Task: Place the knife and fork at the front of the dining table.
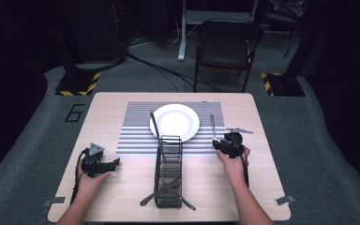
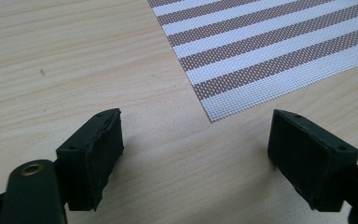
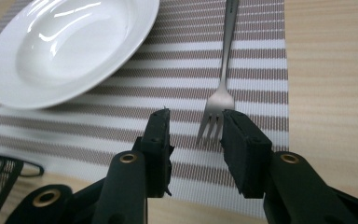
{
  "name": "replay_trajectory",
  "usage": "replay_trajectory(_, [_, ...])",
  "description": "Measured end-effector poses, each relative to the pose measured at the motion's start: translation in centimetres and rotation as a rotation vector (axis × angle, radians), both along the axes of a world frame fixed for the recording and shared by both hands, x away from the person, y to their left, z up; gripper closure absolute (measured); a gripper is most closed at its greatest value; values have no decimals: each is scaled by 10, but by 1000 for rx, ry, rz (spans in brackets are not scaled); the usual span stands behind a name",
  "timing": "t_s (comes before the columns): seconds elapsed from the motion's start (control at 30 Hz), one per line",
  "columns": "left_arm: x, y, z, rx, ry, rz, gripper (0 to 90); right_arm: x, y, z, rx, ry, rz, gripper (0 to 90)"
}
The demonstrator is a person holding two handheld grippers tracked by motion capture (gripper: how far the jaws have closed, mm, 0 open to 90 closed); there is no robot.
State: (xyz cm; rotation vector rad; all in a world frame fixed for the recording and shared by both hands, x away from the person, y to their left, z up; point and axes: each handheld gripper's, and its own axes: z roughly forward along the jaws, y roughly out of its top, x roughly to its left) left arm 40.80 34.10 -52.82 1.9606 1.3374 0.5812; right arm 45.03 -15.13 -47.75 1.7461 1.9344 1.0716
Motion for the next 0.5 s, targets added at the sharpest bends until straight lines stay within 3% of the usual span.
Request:
replay_trajectory(0.1, [-1, 2, 0, -6, -21, 7, 260, -11, -1, -6, -14, 12, 37, 611])
replay_trajectory(0.27, [-1, 5, 1, -13, -12, 8, 325, -20, 0, -12, -40, 5, 61, 610])
replay_trajectory(0.33, [-2, 6, 2, -9, -6, 13, 362, -21, -1, -15, -46, 7, 78, 597])
replay_trajectory(0.43, [-3, 3, 7, -47, 19, 17, 397, -25, 1, -14, -50, 5, 92, 592])
replay_trajectory(0.5, [-3, 2, 10, -48, 38, 5, 400, -25, 1, -14, -53, -1, 89, 590])
